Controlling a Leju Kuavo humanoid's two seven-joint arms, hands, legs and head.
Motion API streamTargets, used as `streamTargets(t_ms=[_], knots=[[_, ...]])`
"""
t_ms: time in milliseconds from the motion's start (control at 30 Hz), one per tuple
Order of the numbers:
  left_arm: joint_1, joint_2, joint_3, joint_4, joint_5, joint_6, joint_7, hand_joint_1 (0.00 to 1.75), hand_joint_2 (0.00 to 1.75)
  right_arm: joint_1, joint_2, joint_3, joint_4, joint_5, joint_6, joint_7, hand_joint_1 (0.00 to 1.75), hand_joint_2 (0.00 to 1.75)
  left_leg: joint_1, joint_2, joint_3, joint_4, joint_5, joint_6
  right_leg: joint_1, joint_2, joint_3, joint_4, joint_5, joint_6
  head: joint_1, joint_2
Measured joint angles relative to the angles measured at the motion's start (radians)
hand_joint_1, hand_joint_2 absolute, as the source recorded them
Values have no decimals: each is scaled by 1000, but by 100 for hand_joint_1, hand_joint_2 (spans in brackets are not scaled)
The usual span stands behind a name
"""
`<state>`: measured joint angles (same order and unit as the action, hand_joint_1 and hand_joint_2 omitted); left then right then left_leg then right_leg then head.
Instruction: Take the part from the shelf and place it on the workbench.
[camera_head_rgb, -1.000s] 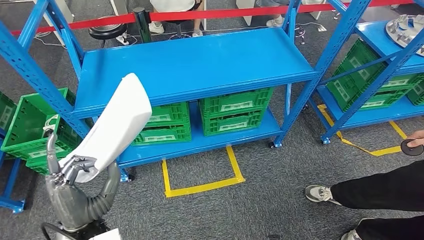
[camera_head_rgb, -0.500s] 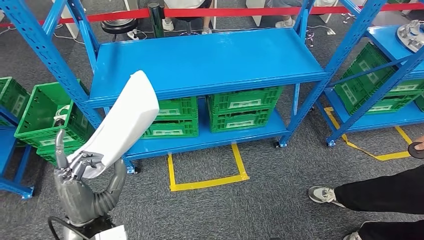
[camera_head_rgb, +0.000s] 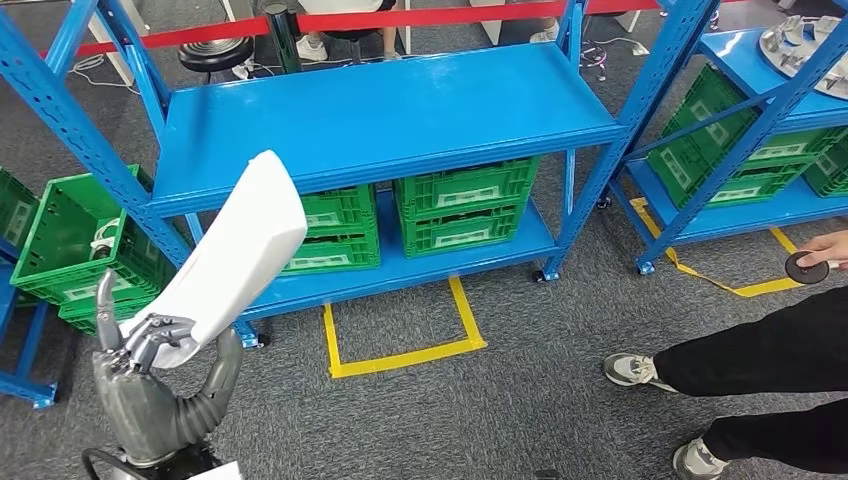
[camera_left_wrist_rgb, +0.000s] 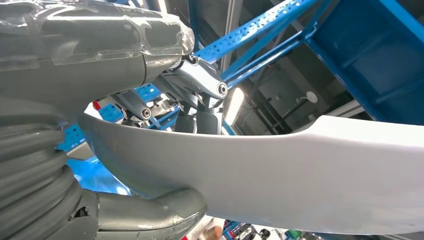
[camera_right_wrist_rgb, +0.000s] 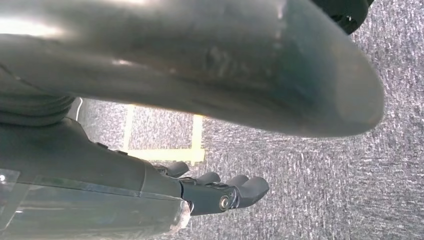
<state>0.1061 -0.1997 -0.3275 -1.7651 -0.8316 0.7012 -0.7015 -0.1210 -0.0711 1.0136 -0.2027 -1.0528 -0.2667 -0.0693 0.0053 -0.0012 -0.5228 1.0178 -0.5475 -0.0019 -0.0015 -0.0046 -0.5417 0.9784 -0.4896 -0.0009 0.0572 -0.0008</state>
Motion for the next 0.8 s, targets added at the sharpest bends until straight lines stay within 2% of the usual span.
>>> streamTargets(t_ms=[100, 133, 167, 200, 267, 300, 333, 367, 433, 467, 500, 533, 600, 633, 667, 733, 767, 800], knots=[[15, 0, 0, -11, -7, 1, 0, 175, 175, 0, 0, 0, 0, 7, 0, 0, 0, 0, -1, -1, 5, -22, 5, 17, 1, 1, -8, 3, 4, 17, 3, 0], [20, 0, 1, -14, -8, 1, 0, 175, 175, 0, 0, 0, 0, 9, 1, 0, 0, 0, 1, 0, 4, -26, 9, 23, 0, 2, -12, 8, -3, 22, 4, 0], [23, 0, 1, -18, -9, 1, 0, 175, 175, 0, 0, 0, 0, 11, 1, 0, 0, 0, 3, 1, 3, -30, 14, 29, -2, 3, -21, 29, -21, 28, 7, 0], [27, -1, 1, -22, -10, 1, 0, 175, 175, 1, 1, 0, 0, 13, 1, 0, 0, 0, 5, 3, 1, -32, 18, 34, -4, 4, -38, 72, -51, 34, 12, 0], [36, -1, 3, -29, -11, 1, 0, 175, 175, 1, 4, 0, 0, 17, 2, 1, 0, 0, 5, 6, -4, -32, 22, 38, -8, 4, -89, 204, -123, 43, 22, 0], [41, -1, 4, -31, -12, 1, 0, 175, 175, 1, 5, 0, 0, 18, 2, 2, 0, 0, 5, 7, -6, -32, 22, 38, -10, 4, -109, 260, -144, 46, 25, 0], [45, -1, 5, -32, -12, 1, 0, 175, 175, 2, 6, 0, 0, 19, 2, 2, 0, 0, 4, 8, -6, -31, 23, 38, -12, 4, -115, 284, -145, 48, 26, 0], [47, 0, 7, -34, -12, 1, 0, 175, 175, 2, 7, 0, 0, 20, 2, 3, 0, 0, 4, 8, -6, -31, 23, 37, -15, 4, -103, 267, -126, 49, 29, 0], [49, 0, 10, -38, -12, 1, 0, 175, 175, 1, 7, 0, 0, 23, 1, 3, 0, 0, 5, 7, -3, -31, 22, 32, -18, 4, -43, 142, -54, 46, 35, 0], [49, 0, 11, -41, -12, 1, 0, 175, 175, 1, 8, 0, 1, 24, 1, 3, 0, 0, 4, 6, -3, -29, 21, 28, -17, 4, -13, 76, -27, 44, 38, 0], [49, 0, 13, -44, -12, 1, 0, 175, 175, 0, 8, 0, 1, 25, 1, 3, 0, 0, 3, 6, -5, -28, 21, 22, -16, 5, 8, 29, -14, 39, 39, 0], [49, 0, 14, -46, -12, 1, 0, 175, 175, 0, 8, 0, 1, 25, 0, 3, 0, 0, 2, 6, -8, -27, 22, 15, -14, 6, 17, 5, -12, 34, 39, 0], [50, 0, 17, -50, -12, 1, 0, 175, 175, 0, 9, 1, 0, 25, 0, 3, 0, 0, 2, 7, -13, -27, 25, 2, -12, 6, 17, -4, -16, 22, 35, 0], [50, 0, 18, -52, -12, 1, 0, 175, 175, 0, 10, 1, 0, 25, 0, 3, 0, 0, 2, 7, -14, -27, 23, 0, -11, 6, 16, -6, -15, 19, 32, 0], [50, 0, 19, -54, -12, 1, 0, 175, 175, 0, 11, 1, 0, 26, 0, 3, 0, 0, 2, 7, -14, -28, 22, 7, -11, 5, 16, -9, -14, 18, 29, 0], [52, 1, 21, -58, -12, 1, 0, 175, 175, 0, 12, 0, 0, 26, 0, 3, 0, 0, 1, 7, -13, -31, 20, 30, -9, 5, 17, -11, -15, 21, 20, 0], [52, 1, 21, -60, -12, 1, 0, 175, 175, 0, 12, 0, 0, 27, 0, 4, 0, 0, 2, 7, -12, -33, 22, 38, -8, 5, 17, -10, -15, 21, 15, 0], [53, 1, 22, -61, -12, 1, 0, 175, 175, -1, 12, 0, 0, 29, 0, 6, 0, 0, 3, 7, -12, -33, 23, 38, -7, 5, 18, -10, -15, 19, 13, 0]])
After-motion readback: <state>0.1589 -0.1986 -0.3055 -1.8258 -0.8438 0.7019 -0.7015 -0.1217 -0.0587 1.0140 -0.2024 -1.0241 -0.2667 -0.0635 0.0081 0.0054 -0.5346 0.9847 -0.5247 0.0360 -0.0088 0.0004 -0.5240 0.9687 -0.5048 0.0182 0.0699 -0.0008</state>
